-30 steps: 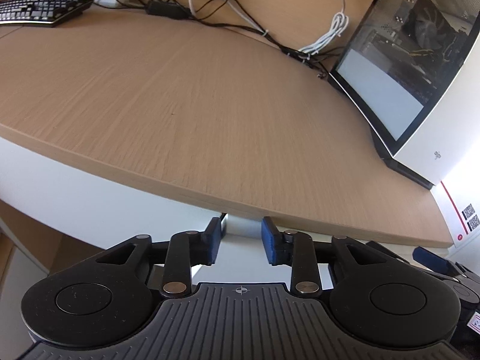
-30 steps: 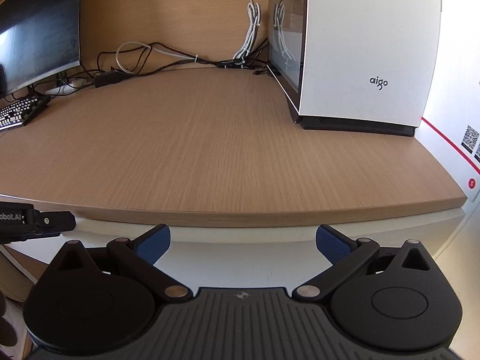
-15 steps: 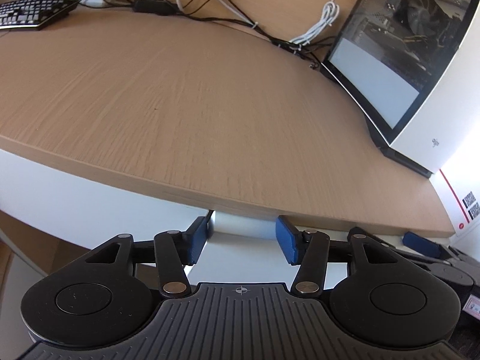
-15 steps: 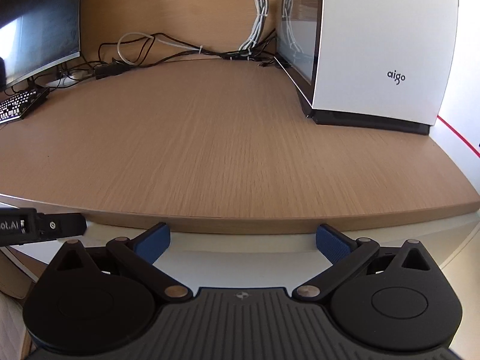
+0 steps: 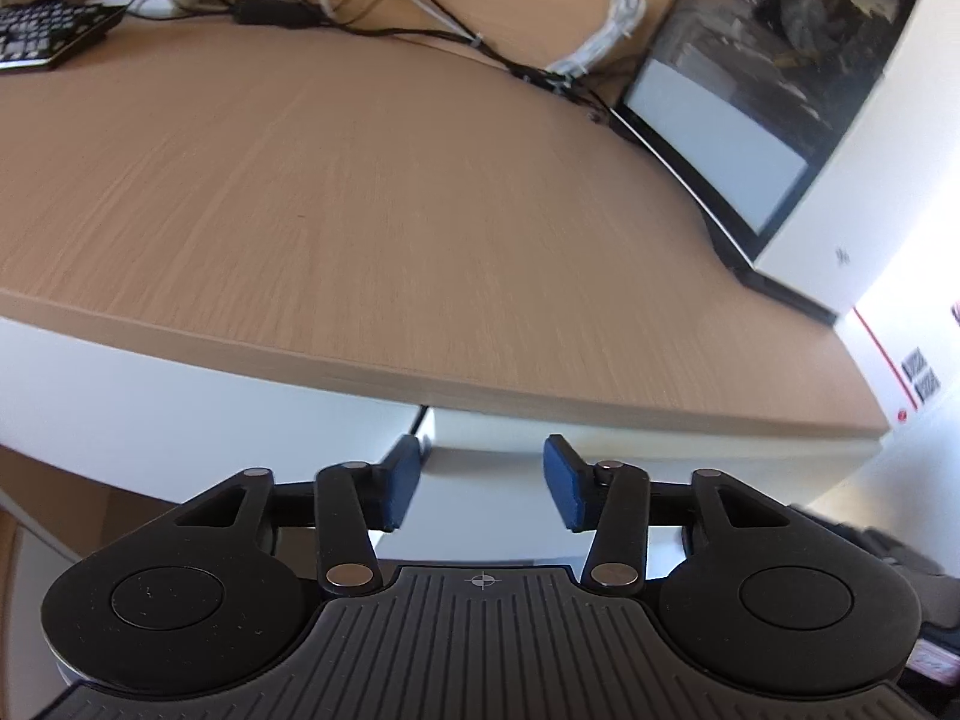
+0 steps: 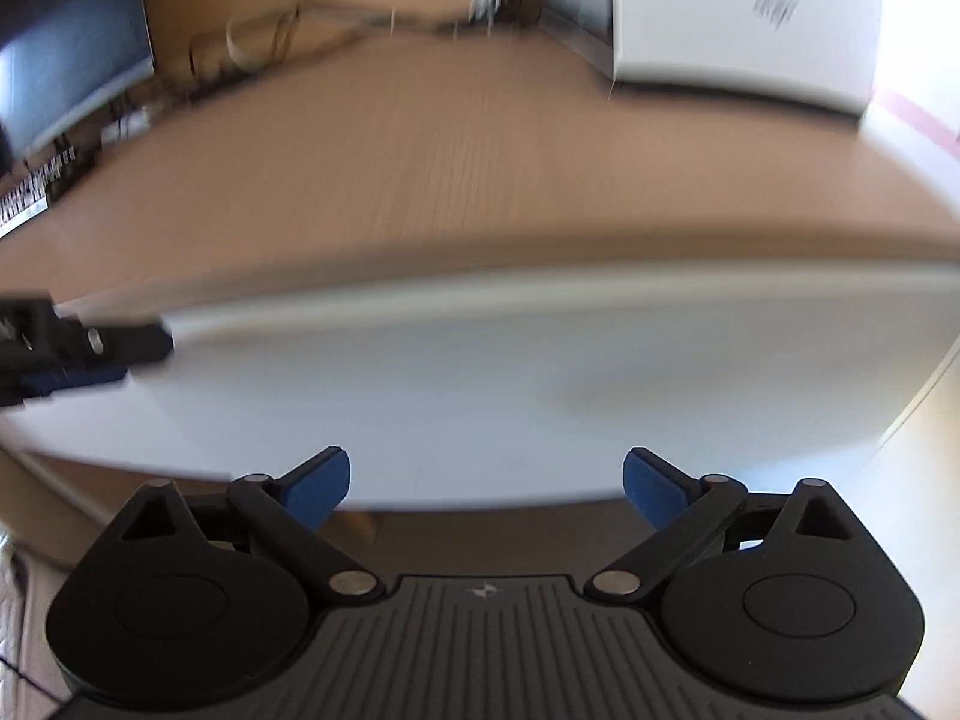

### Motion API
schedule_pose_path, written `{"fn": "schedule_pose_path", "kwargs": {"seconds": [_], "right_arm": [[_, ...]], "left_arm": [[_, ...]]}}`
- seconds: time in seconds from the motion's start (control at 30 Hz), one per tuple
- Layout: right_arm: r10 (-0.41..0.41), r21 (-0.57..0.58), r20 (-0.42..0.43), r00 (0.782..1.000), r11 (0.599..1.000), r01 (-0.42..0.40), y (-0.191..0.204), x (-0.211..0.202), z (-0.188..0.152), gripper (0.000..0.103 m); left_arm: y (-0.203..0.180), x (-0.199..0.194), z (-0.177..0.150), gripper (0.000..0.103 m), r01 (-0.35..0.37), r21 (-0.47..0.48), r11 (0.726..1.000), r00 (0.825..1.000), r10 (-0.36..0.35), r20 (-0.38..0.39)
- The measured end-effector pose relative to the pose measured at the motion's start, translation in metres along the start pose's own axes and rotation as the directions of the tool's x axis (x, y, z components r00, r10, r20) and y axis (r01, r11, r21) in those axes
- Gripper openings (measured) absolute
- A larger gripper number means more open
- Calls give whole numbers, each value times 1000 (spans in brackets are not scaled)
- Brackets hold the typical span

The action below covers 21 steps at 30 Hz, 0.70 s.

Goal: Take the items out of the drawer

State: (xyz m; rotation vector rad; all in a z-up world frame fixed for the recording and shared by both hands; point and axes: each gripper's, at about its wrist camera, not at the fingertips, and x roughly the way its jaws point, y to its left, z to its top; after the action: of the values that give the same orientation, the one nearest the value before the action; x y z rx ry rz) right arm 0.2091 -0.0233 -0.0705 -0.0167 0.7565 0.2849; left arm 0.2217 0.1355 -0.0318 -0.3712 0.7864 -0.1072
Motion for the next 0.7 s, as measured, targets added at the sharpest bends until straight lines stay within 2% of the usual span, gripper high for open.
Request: {"fn": "schedule_pose_path", "kwargs": {"seconds": [0.1,0.2,0.27,0.4,0.5,0.67,0.7], "right_arm": [[-15,-46,65,998,999,18,-1,-4,17,103],[-58,-26,110,992,998,61,-5,1,27,103],[-81,-14,118,990,996,83,-6,7,30,103],[-74,-40,120,990,996,79,-1,8,27,103],[-78,-36,88,993,996,81,0,9,32,103],[-51,-40,57,997,998,53,-1,3,27,103],[-22,-18,-39,999,1000,21,-2,11,24,103]], "left_arm": [[1,-1,-4,44,-19,-28,999,999,20,34],[-1,-1,-5,44,-21,-26,999,999,22,41],[-3,0,-5,45,-30,-26,999,998,32,50],[-3,3,-3,50,-31,-48,998,999,33,38],[-8,4,-2,55,-42,-18,999,999,42,21],[-8,3,-3,55,-33,11,999,999,33,13],[-9,2,-3,55,-34,18,999,999,33,10]]}}
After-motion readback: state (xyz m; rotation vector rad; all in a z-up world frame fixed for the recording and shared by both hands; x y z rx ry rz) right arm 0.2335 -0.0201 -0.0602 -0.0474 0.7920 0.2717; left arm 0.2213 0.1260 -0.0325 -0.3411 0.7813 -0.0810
